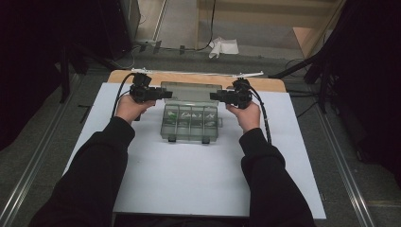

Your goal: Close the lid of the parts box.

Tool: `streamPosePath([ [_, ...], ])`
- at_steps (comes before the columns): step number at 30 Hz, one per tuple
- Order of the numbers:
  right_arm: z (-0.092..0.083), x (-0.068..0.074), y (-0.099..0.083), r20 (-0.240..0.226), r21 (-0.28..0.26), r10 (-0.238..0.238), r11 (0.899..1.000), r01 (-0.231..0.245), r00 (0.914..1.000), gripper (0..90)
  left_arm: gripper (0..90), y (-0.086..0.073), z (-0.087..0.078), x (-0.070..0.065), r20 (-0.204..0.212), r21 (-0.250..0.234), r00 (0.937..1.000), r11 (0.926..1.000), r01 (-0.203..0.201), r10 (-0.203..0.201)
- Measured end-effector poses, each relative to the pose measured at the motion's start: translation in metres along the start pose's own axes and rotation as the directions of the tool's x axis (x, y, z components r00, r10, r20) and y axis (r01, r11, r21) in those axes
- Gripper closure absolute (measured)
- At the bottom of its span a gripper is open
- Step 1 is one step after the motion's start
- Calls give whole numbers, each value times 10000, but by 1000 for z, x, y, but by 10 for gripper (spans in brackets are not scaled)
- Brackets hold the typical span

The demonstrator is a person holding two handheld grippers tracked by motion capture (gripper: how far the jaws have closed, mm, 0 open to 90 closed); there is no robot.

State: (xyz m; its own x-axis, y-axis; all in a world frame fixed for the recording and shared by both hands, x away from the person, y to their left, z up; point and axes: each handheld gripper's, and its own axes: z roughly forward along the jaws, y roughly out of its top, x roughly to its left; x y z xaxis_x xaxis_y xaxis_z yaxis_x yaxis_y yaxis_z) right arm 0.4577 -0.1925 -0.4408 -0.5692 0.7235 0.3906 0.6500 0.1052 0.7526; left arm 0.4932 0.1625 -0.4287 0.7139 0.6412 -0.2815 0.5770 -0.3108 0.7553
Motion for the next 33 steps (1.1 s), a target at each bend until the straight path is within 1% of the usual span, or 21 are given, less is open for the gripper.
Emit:
streamPosePath([
  [3, 0, 1, -2, 71, 3, -77, 10000, 77, 9999, 497, 538, -1, -1, -1, -65, -6, 9999, 9999, -111, 111],
  [4, 0, 1, -2, 43, -20, -113, 9999, 113, 9999, 496, 538, -1, -1, -2, -27, -11, 9999, 9999, -149, 149],
  [7, -1, 3, -4, 19, -51, -61, 10000, 61, 10000, 490, 538, -2, -1, -4, -63, 16, 9995, 9995, -318, 318],
  [9, -1, 3, -5, -35, -70, -181, 9998, 180, 9998, 479, 520, -2, -1, -5, -40, 57, 9996, 9996, -278, 278],
  [11, -1, 4, -6, -12, -28, -232, 9997, 232, 9997, 473, 506, -2, -2, -7, -65, 134, 9994, 9994, -327, 328],
  [13, -1, 5, -7, -44, -10, -167, 9999, 167, 9998, 467, 504, -3, -3, -7, -56, 39, 9993, 9993, -369, 370],
  [17, -1, 6, -8, -62, -46, -249, 9997, 249, 9997, 456, 489, -6, -4, -8, 0, -33, 9993, 9993, -374, 374],
  [21, -1, 8, -9, -78, -6, -328, 9995, 328, 9994, 449, 484, -8, -4, -11, -32, -34, 9982, 9982, -593, 593],
  [25, -1, 8, -12, -125, -4, -327, 9995, 327, 9994, 436, 456, -9, -5, -11, 66, -66, 9988, 9988, -478, 478],
  [28, -2, 9, -13, -102, 40, -422, 9991, 422, 9991, 431, 411, -11, -4, -11, 141, -99, 9997, 9998, -188, 190],
  [30, -2, 10, -13, -112, 71, -438, 9990, 438, 9990, 425, 392, -12, -4, -12, 70, -109, 9998, 9997, -201, 202],
  [33, -2, 11, -14, -165, 75, -445, 9990, 447, 9989, 405, 391, -14, -5, -11, 52, -59, 9999, 9999, -145, 145],
])
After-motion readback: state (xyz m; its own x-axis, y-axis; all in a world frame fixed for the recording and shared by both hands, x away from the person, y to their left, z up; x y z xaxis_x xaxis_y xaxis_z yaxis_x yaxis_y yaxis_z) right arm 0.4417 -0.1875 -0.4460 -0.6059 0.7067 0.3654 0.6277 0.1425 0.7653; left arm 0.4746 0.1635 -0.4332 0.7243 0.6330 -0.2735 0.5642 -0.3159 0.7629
